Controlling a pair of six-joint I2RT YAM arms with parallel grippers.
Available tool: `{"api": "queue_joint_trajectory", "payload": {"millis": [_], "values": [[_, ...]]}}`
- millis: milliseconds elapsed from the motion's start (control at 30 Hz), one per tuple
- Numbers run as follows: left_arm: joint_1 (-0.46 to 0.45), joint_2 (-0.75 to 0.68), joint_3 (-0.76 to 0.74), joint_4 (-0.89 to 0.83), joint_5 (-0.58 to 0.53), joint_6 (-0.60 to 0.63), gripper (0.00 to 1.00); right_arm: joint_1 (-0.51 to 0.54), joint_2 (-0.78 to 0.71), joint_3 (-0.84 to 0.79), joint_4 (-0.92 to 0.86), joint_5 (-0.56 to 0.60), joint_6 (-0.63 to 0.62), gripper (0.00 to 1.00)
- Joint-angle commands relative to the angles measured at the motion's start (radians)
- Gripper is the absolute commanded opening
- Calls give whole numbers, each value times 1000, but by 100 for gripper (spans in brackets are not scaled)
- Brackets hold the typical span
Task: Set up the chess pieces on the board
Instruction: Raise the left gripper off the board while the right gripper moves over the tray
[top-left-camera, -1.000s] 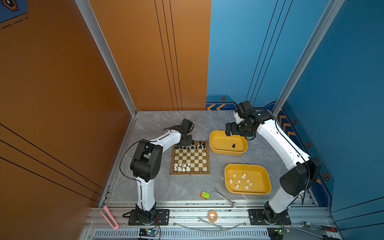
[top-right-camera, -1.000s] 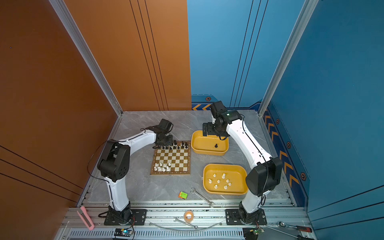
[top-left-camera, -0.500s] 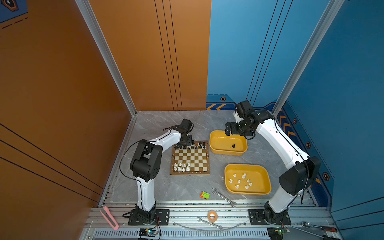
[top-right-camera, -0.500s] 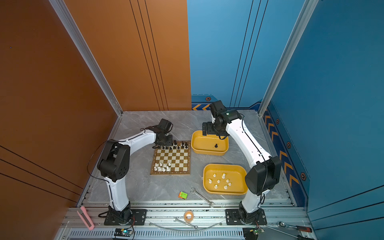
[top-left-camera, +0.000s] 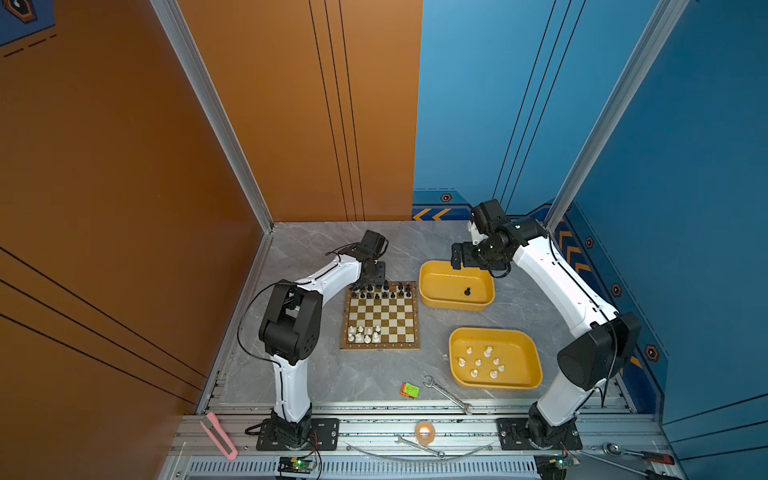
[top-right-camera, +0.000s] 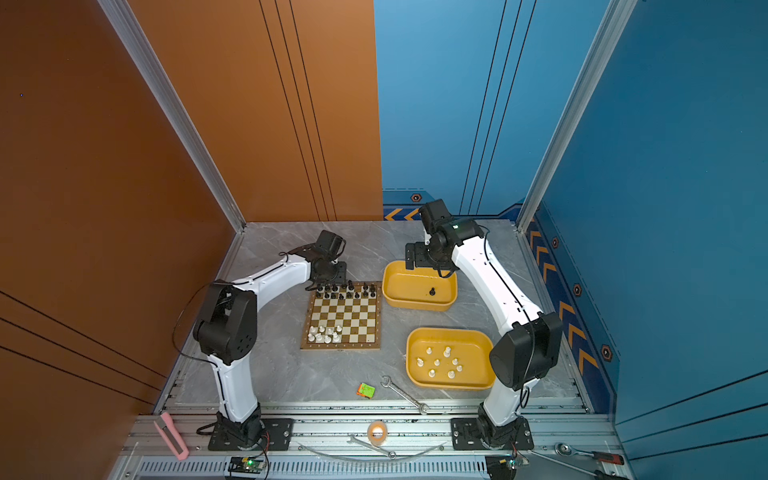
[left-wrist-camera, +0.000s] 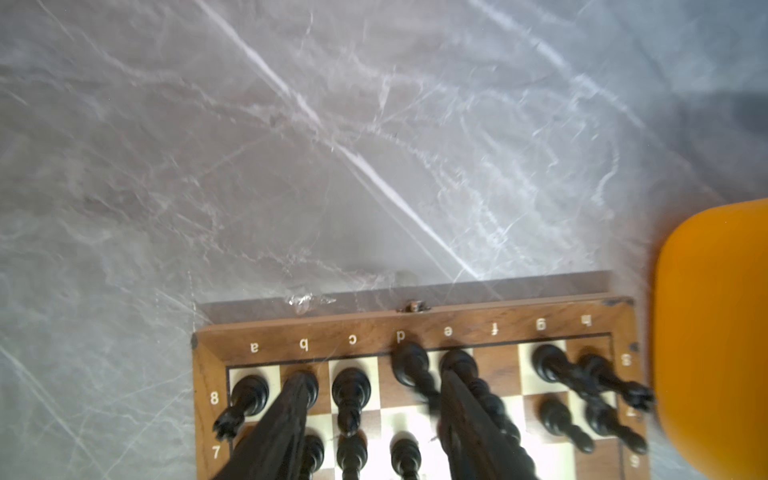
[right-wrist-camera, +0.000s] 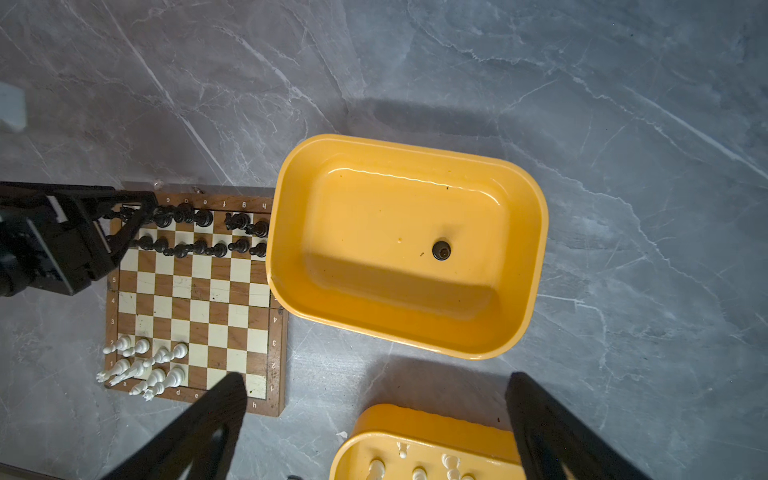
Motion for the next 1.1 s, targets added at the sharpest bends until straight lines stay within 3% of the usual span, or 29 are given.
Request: {"api": "queue_joint_trajectory", "payload": {"millis": [0, 300, 367, 533, 600, 733, 1067], "values": [[-5, -48, 46, -12, 30, 17, 56, -14, 15, -32, -12, 4, -8, 100], [-4, -100, 62, -14, 28, 21, 56, -24, 24, -102, 13, -8, -7, 97], [-1, -115, 58, -22, 24, 22, 56, -29, 31, -117, 19, -8, -7, 91], [6, -136, 26, -23, 30, 21, 56, -40, 53, -155, 31, -22, -2, 61], [8, -132, 17, -23, 37, 18, 56, -40, 60, -166, 41, -31, -1, 56], [6, -79, 43, -26, 42, 19, 53, -39, 79, -154, 42, -40, 5, 52], [5, 135, 266, -146, 61, 20, 31, -38, 88, -139, 39, -33, 20, 50]]}}
